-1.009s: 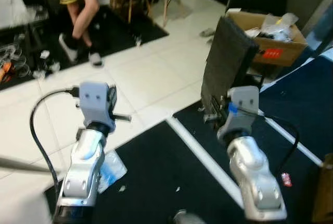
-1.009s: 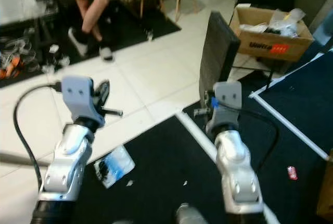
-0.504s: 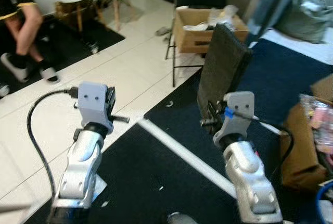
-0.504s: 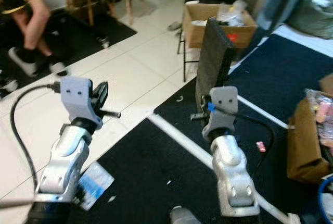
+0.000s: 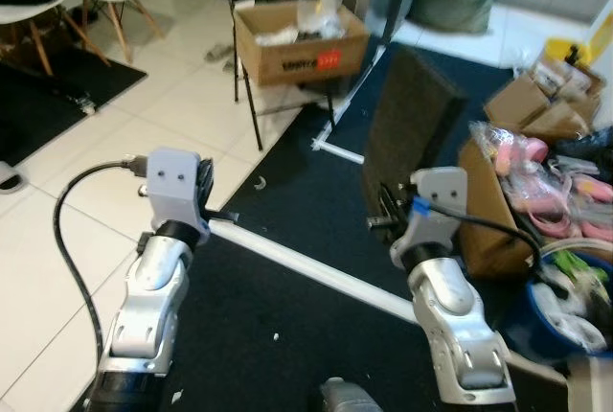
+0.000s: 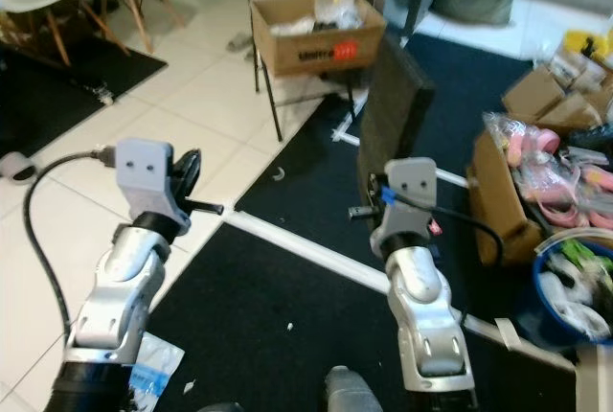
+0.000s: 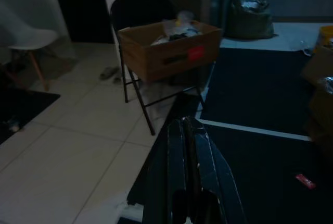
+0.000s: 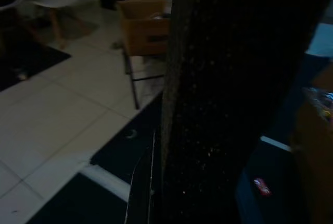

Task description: Picking trash to rubbish bin

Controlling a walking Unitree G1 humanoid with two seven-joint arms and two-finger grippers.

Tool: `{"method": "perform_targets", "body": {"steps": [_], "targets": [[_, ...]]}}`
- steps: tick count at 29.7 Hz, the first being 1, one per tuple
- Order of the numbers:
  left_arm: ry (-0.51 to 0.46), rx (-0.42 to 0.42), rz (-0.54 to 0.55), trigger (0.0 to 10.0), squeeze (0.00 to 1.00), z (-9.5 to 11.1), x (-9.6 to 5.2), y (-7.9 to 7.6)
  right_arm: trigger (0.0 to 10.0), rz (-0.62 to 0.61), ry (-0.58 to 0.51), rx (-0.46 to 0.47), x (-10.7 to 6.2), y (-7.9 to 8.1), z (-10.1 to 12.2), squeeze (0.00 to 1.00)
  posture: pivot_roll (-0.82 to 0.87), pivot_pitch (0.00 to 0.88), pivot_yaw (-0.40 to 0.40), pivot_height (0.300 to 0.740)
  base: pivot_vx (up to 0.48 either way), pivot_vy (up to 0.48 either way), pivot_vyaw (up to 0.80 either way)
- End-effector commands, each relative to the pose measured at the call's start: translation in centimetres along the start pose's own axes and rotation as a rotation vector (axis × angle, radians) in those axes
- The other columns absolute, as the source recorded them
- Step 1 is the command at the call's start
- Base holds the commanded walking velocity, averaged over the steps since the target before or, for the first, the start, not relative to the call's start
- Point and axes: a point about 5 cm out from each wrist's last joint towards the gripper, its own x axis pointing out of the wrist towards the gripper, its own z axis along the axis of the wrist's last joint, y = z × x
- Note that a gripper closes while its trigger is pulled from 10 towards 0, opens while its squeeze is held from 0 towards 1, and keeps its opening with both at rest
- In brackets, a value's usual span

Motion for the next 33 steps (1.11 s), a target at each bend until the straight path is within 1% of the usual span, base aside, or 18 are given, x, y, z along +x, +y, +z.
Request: {"method": "perform_targets", "body": {"steps": [1,10,11,12,14,15,16,17,18,19,20,21,26,28,31,33], "targets": [[0.014,0.006,0.000,10.0,0.00,-0.3,-0.1,-0.1,10.0,0.000,0.016,-0.002,0.0,-0.1,-0.4,0.00,-0.03,0.049,0.000,0.740,0.000,0.000,-0.66],[0.020,0.000,0.004,10.0,0.00,-0.5,-0.2,-0.1,10.0,0.008,0.026,-0.004,0.1,0.1,-0.8,0.00,-0.02,0.053,-0.008,0.740,0.000,0.000,-0.66],[0.031,-0.010,0.004,10.0,0.00,-0.9,-0.2,-0.2,10.0,0.015,0.029,-0.010,0.4,0.1,-1.1,0.00,-0.01,0.051,-0.016,0.740,0.000,0.000,-0.68],[0.044,-0.005,0.000,10.0,0.00,-1.4,-0.1,-0.2,10.0,0.028,0.033,-0.019,0.8,0.2,-1.4,0.00,-0.01,0.051,-0.016,0.740,0.000,0.000,-0.68],[0.056,0.010,-0.009,10.0,0.00,-1.9,0.3,-0.2,10.0,0.087,0.037,-0.090,1.7,-0.2,-1.9,0.00,-0.01,0.048,-0.016,0.740,0.000,0.000,-0.68],[0.055,0.013,-0.008,10.0,0.00,-1.9,0.5,-0.1,10.0,0.103,0.039,-0.112,2.0,-0.5,-2.0,0.00,-0.01,0.047,-0.017,0.740,0.000,0.000,-0.68],[0.055,0.013,-0.008,10.0,0.00,-1.9,0.5,-0.1,10.0,0.103,0.039,-0.112,2.0,-0.5,-2.0,0.00,-0.01,0.047,-0.017,0.740,0.000,0.000,-0.68],[0.051,0.015,-0.012,10.0,0.00,-1.8,0.6,0.0,10.0,0.113,0.039,-0.137,2.4,-1.1,-1.9,0.00,-0.01,0.047,-0.019,0.740,0.000,0.000,-0.67],[0.051,0.015,-0.012,10.0,0.00,-1.8,0.6,0.0,10.0,0.113,0.039,-0.137,2.4,-1.1,-1.9,0.00,-0.01,0.047,-0.019,0.740,0.000,0.000,-0.67],[0.047,0.019,-0.013,10.0,0.00,-1.7,0.7,0.1,10.0,0.120,0.036,-0.154,2.8,-1.6,-1.8,0.00,-0.01,0.046,-0.021,0.740,0.000,0.000,-0.68],[0.046,0.005,-0.010,10.0,0.00,-1.6,0.8,0.2,10.0,0.137,0.031,-0.187,3.2,-2.2,-1.5,0.00,-0.01,0.046,-0.023,0.740,0.000,0.000,-0.68],[0.048,-0.005,-0.005,10.0,0.00,-1.6,0.8,0.2,10.0,0.142,0.029,-0.197,3.3,-2.4,-1.4,0.00,-0.01,0.046,-0.023,0.740,0.000,0.000,-0.68],[0.043,0.012,-0.017,10.0,0.00,-1.5,0.7,0.2,10.0,0.146,0.028,-0.202,3.6,-2.6,-1.3,0.00,0.00,0.047,-0.028,0.740,0.000,0.000,-0.68],[0.050,0.023,-0.026,10.0,0.00,-1.8,0.3,0.2,10.0,0.155,0.031,-0.191,3.4,-2.1,-1.7,0.00,0.00,0.050,-0.023,0.740,0.000,0.000,-0.68],[0.061,0.010,-0.016,10.0,0.00,-2.1,-0.1,0.3,10.0,0.160,0.037,-0.175,3.1,-1.6,-2.2,0.00,0.00,0.050,-0.019,0.740,0.000,0.000,-0.68],[0.069,0.004,0.001,10.0,0.00,-2.3,-0.8,0.6,10.0,0.157,0.047,-0.144,2.6,-1.3,-2.8,0.00,0.00,0.052,-0.015,0.740,0.000,0.000,-0.68]]}}
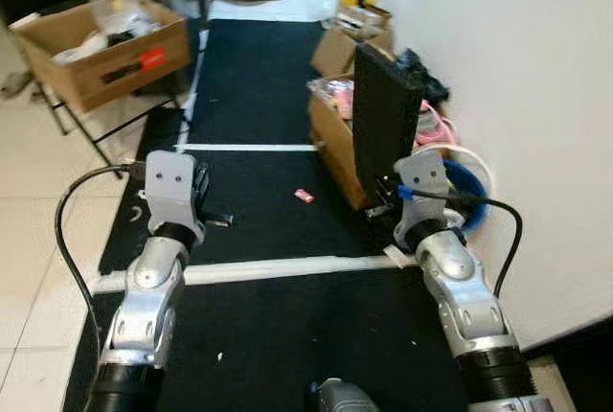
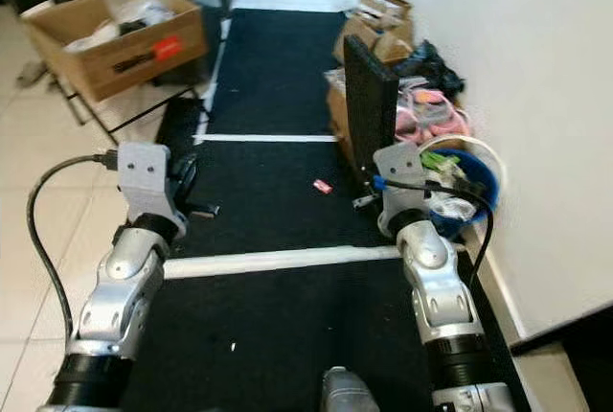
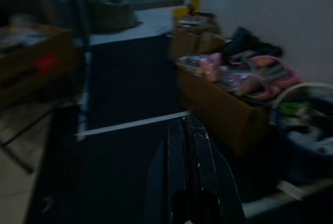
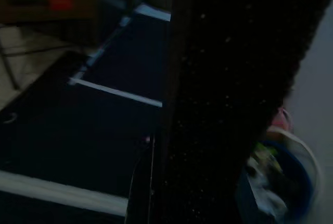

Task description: Picking trash to rubbish bin

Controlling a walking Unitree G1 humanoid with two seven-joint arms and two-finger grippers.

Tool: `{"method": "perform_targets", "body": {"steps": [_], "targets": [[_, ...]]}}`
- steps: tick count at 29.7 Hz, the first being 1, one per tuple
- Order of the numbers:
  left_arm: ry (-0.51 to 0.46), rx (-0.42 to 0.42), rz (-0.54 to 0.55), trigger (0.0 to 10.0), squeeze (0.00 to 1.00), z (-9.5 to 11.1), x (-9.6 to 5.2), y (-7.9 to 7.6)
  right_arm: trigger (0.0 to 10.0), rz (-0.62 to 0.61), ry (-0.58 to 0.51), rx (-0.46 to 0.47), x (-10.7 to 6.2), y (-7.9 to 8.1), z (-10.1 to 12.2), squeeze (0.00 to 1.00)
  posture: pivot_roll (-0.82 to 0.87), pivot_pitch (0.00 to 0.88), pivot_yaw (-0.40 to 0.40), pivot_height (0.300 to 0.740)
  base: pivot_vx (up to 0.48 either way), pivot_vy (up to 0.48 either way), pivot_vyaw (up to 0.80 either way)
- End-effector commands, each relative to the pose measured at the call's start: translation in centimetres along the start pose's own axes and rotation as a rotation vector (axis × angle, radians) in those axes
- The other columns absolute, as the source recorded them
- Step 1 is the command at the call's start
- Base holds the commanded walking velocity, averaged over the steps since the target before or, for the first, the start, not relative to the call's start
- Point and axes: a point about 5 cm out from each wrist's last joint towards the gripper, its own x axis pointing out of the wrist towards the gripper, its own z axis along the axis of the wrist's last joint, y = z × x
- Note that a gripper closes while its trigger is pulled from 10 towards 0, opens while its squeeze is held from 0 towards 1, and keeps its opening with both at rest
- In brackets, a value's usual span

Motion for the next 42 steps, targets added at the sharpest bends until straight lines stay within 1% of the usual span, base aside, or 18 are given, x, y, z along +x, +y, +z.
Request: {"method": "perform_targets", "body": {"steps": [1,3,4,6,7,10,12,15,20,28,33,38,42], "targets": [[0.001,0.003,0.014,10.0,0.00,-0.1,-0.6,0.4,10.0,0.008,0.013,0.028,-0.2,0.6,-0.6,0.00,0.00,0.052,-0.015,0.740,0.000,0.000,-0.68],[0.006,-0.005,0.034,10.0,0.00,-0.2,-1.0,0.6,10.0,0.000,0.022,0.065,-0.4,0.7,-0.9,0.00,0.01,0.052,-0.016,0.740,0.000,0.000,-0.68],[0.006,-0.005,0.034,10.0,0.00,-0.2,-1.0,0.6,10.0,0.000,0.022,0.065,-0.4,0.7,-0.9,0.00,0.01,0.052,-0.016,0.740,0.000,0.000,-0.68],[0.008,0.002,0.044,10.0,0.00,-0.2,-1.2,0.7,10.0,-0.009,0.032,0.114,-0.5,0.8,-1.2,0.00,0.01,0.053,-0.013,0.740,0.000,0.000,-0.68],[0.008,0.002,0.044,10.0,0.00,-0.2,-1.2,0.7,10.0,-0.009,0.032,0.114,-0.5,0.8,-1.2,0.00,0.01,0.053,-0.013,0.740,0.000,0.000,-0.68],[0.010,0.003,0.053,10.0,0.00,-0.3,-1.3,0.8,10.0,0.014,0.056,0.231,-0.6,1.5,-1.6,0.00,0.01,0.053,-0.011,0.740,0.000,0.000,-0.38],[0.015,0.011,0.059,10.0,0.00,-0.3,-1.3,0.9,10.0,0.034,0.066,0.270,-0.7,1.9,-1.9,0.00,0.01,0.052,-0.010,0.740,0.000,0.000,0.00],[0.010,0.021,0.082,10.0,0.00,-0.2,-1.2,1.0,10.0,0.066,0.062,0.279,-0.7,2.5,-1.9,0.00,0.01,0.052,-0.007,0.740,0.000,0.000,0.00],[0.006,0.024,0.093,10.0,0.00,-0.1,-1.2,1.0,10.0,0.087,0.068,0.291,-0.8,3.3,-2.1,0.00,0.02,0.050,-0.009,0.740,0.000,0.000,0.00],[0.010,0.023,0.112,10.0,0.00,0.0,-1.0,1.1,10.0,0.097,0.094,0.316,-0.8,3.9,-2.8,0.00,0.03,0.054,-0.011,0.740,0.000,0.000,0.00],[0.012,0.024,0.113,10.0,0.00,0.0,-1.0,1.2,10.0,0.098,0.096,0.321,-0.8,4.0,-2.8,0.00,0.03,0.053,-0.011,0.740,0.000,0.000,0.00],[0.038,0.038,0.102,10.0,0.00,-0.3,-0.7,1.1,10.0,0.073,0.116,0.331,-1.0,3.8,-3.3,0.00,0.03,0.054,-0.007,0.740,0.250,0.000,0.00],[0.042,0.039,0.099,10.0,0.00,-0.3,-0.6,1.1,10.0,0.062,0.117,0.337,-0.9,3.7,-3.4,0.00,0.04,0.054,-0.005,0.740,0.250,0.000,0.00]]}}
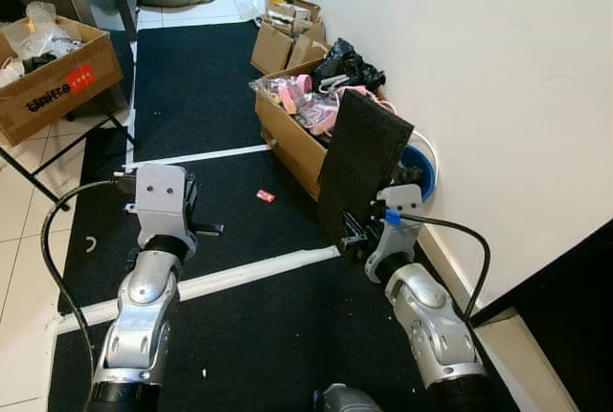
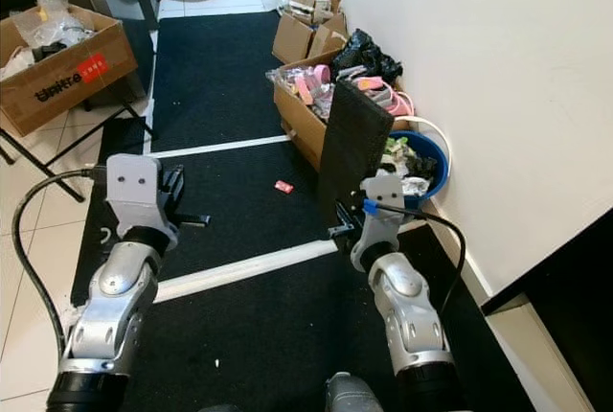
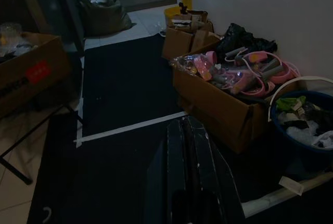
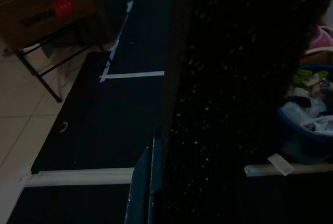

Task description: Picking trash to rubbish bin

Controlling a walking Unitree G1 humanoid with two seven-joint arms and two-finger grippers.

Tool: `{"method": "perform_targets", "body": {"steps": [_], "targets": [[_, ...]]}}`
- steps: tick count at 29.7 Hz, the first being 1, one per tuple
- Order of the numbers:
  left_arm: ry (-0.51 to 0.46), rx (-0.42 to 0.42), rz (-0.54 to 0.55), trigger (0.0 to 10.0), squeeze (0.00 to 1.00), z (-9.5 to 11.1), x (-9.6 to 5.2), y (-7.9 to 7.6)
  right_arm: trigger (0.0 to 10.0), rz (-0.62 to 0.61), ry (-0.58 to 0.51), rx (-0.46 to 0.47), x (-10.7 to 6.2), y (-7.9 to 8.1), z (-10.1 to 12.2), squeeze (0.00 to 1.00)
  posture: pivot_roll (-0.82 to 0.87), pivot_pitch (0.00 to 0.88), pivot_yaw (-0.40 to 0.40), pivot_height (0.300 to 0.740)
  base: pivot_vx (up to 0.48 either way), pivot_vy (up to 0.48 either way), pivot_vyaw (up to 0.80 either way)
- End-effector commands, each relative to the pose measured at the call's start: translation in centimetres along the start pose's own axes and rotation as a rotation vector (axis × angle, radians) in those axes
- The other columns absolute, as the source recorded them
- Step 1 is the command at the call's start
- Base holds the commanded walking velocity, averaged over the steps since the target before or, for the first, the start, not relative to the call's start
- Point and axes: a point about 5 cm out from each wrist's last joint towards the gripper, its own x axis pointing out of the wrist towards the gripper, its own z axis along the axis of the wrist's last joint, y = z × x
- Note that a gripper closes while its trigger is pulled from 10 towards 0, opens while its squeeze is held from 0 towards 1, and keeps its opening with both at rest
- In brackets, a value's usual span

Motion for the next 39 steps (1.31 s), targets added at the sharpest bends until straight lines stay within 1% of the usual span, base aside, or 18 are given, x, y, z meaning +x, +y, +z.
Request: {"method": "perform_targets", "body": {"steps": [1,15,34,37,39], "targets": [[0.032,0.013,-0.008,10.0,0.00,-0.46,0.09,-0.03,10.0,-0.014,0.007,0.015,-0.11,-0.20,-0.34,0.00,0.04,0.054,-0.005,0.740,0.247,0.000,0.00],[0.035,0.005,-0.009,10.0,0.00,-0.34,0.33,0.05,10.0,-0.015,0.005,0.021,0.01,-0.12,-0.39,0.00,0.04,0.058,-0.002,0.740,0.260,0.000,0.00],[0.035,0.006,-0.021,10.0,0.00,-0.14,0.55,0.03,10.0,-0.056,0.039,0.047,-0.09,-0.79,-1.06,0.00,0.04,0.063,0.006,0.740,0.269,0.000,0.00],[0.034,0.007,-0.022,10.0,0.00,-0.13,0.57,0.04,10.0,-0.057,0.041,0.047,-0.09,-0.83,-1.09,0.00,0.04,0.063,0.006,0.740,0.266,0.000,-0.41],[0.033,0.008,-0.023,10.0,0.00,-0.06,0.63,0.02,10.0,-0.058,0.046,0.023,-0.04,-0.95,-1.09,0.00,0.04,0.068,0.010,0.740,0.266,0.000,-0.51]]}}
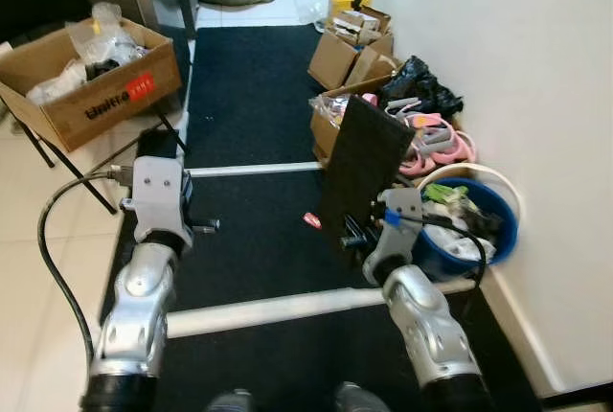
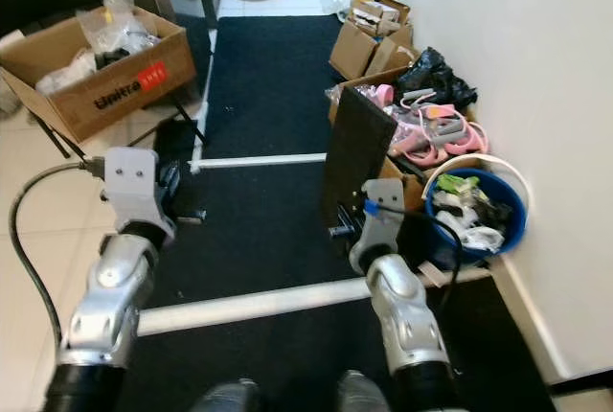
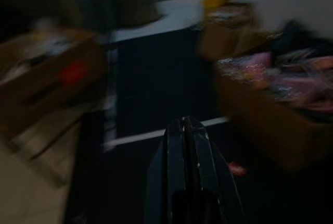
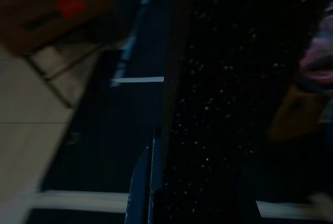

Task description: Picking trash to rubbish bin

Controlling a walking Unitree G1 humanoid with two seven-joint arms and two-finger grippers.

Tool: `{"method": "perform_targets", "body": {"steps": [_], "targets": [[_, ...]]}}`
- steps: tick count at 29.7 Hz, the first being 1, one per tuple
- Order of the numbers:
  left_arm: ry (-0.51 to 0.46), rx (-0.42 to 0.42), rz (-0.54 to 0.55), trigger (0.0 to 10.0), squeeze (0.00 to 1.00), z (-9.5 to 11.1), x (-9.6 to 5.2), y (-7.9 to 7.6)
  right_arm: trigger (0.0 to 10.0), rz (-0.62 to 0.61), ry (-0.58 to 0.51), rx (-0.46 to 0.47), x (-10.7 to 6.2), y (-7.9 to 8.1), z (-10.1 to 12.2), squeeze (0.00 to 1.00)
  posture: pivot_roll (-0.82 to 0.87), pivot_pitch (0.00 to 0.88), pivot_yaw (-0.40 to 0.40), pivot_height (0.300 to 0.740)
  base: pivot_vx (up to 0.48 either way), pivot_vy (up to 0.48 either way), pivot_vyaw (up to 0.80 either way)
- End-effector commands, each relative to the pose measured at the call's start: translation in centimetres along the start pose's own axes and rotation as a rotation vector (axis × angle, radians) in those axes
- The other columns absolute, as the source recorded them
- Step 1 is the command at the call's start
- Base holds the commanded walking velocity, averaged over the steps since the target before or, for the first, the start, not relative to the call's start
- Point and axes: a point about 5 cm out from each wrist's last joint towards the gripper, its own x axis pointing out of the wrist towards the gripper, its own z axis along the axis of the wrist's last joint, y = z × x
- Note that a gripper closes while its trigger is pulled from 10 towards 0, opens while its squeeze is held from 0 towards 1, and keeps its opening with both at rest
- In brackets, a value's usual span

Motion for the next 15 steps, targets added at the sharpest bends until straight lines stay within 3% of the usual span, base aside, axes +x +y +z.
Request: {"method": "perform_targets", "body": {"steps": [1,15], "targets": [[0.017,0.005,0.007,10.0,0.00,-0.26,-0.17,0.36,10.0,-0.013,0.023,0.004,0.00,-0.18,-0.40,0.00,0.04,0.068,0.010,0.740,0.270,0.000,0.00],[0.017,0.003,-0.001,10.0,0.00,-0.25,-0.12,0.25,10.0,-0.034,0.016,-0.009,-0.18,-0.56,-0.42,0.00,0.03,0.064,0.016,0.740,0.268,0.000,0.00]]}}
